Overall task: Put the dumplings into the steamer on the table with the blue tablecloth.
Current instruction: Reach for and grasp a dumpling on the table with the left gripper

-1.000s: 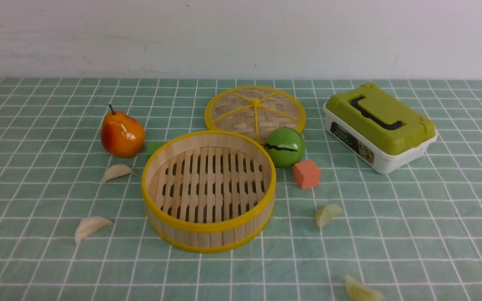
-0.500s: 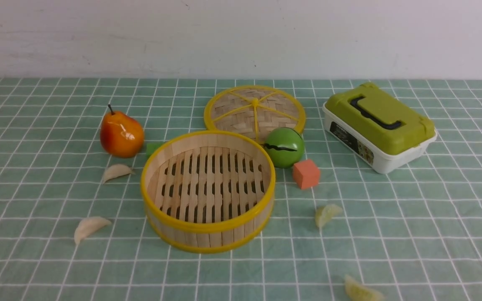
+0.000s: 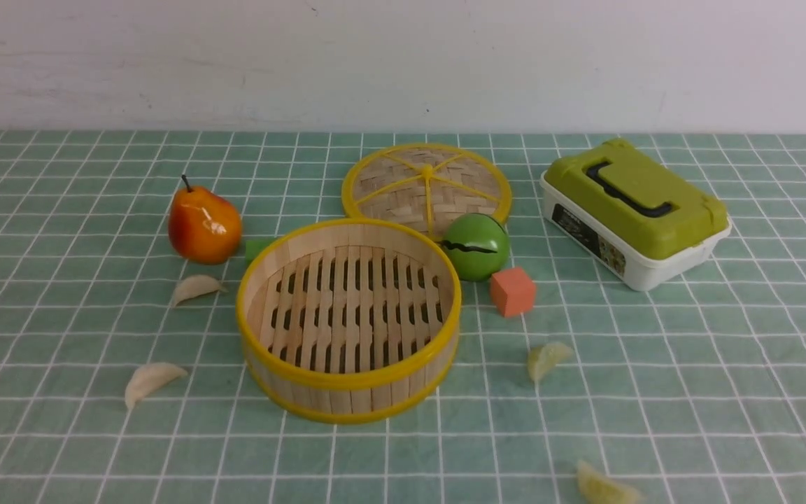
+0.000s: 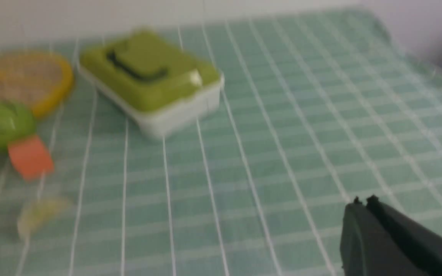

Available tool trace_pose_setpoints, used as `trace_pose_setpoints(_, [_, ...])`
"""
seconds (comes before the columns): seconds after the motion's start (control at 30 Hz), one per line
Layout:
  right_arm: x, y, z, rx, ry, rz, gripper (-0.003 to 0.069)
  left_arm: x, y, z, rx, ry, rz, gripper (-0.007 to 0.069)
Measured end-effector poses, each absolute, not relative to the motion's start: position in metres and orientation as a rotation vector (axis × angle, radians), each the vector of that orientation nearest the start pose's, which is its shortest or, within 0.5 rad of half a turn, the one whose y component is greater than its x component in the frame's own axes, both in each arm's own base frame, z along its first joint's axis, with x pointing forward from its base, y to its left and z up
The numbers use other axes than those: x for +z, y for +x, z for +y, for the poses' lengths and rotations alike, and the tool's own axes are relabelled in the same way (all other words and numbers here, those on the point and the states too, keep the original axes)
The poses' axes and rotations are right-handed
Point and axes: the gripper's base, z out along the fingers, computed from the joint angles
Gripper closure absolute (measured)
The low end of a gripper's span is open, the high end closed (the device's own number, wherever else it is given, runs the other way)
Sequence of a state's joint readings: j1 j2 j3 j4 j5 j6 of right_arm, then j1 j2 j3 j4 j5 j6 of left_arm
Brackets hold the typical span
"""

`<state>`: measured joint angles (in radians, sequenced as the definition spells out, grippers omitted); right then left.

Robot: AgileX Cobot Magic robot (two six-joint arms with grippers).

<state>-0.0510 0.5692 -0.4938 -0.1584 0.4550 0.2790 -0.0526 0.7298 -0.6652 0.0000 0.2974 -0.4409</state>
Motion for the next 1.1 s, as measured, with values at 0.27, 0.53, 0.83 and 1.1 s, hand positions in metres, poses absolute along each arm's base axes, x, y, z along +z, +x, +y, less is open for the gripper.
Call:
trace_pose_setpoints(0.27, [0.244,0.137,0.03,0.175,-0.253,2.493,0.0663,0.303,0.224,-0.02,-0.234,-0.352,2.392,0.0634])
trace_pose_setpoints(0.53, [0.24,0.144,0.055,0.341,-0.473,2.45,0.0661,0.257,0.293,-0.027,-0.112,-0.048,2.58,0.0335])
trace_pose_setpoints(0.83, [0.242,0.144,0.06,0.411,-0.461,2.427,0.0657,0.181,0.343,-0.031,0.035,0.531,2.647,0.0147])
trace_pose_setpoints(1.1, [0.242,0.144,0.06,0.419,-0.459,2.428,0.0649,0.157,0.352,-0.033,0.018,0.535,2.673,0.0348])
